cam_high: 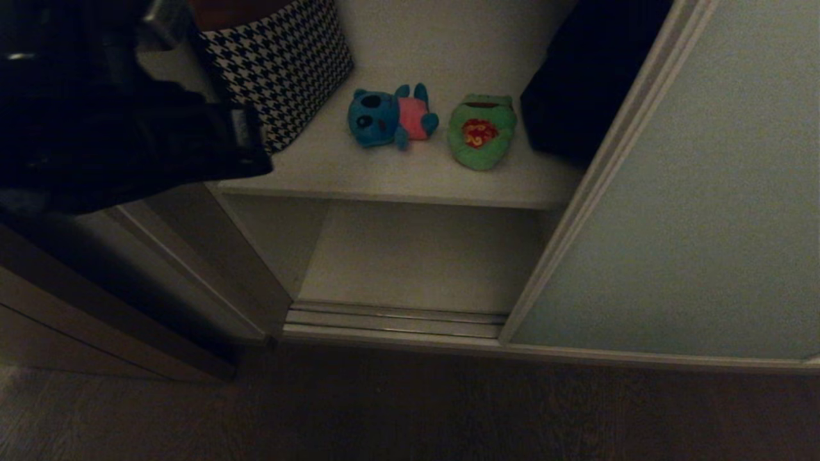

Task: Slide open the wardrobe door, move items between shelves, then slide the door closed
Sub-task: Open the door

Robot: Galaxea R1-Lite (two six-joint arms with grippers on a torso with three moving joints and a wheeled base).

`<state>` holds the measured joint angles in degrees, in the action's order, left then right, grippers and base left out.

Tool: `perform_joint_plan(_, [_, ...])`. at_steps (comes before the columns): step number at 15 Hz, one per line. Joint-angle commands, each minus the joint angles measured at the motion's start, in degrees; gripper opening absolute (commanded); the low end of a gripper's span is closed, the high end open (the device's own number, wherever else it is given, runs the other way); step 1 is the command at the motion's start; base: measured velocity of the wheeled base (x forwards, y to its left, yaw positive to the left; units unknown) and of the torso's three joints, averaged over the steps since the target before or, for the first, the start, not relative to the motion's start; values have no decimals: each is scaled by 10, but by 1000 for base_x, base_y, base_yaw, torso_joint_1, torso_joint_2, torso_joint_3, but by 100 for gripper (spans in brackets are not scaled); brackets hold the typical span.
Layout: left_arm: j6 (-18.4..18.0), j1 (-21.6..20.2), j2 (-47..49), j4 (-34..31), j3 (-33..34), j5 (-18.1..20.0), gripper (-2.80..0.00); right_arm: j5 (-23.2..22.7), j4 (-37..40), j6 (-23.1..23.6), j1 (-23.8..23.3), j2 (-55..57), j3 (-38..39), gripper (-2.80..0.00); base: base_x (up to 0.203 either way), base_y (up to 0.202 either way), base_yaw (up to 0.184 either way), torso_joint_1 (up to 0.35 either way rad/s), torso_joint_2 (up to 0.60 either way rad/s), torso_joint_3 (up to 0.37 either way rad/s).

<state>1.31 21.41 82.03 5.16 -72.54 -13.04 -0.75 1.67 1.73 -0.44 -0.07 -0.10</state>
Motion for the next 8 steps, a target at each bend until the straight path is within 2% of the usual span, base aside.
perform_joint_plan(1, [5,-70,-175,-30,136,17,-280,0,0,0,0,0,0,-280,0,0,0,0,0,0])
perform_joint_plan(4, [9,-120,-378,-60,299,48,-280,0,0,0,0,0,0,-280,0,0,0,0,0,0])
perform_joint_plan(6, [8,-143,-513,-106,382,70,-280,0,0,0,0,0,0,-280,0,0,0,0,0,0])
perform_joint_plan(8, [5,-184,-626,-159,459,117,-280,0,0,0,0,0,0,-280,0,0,0,0,0,0])
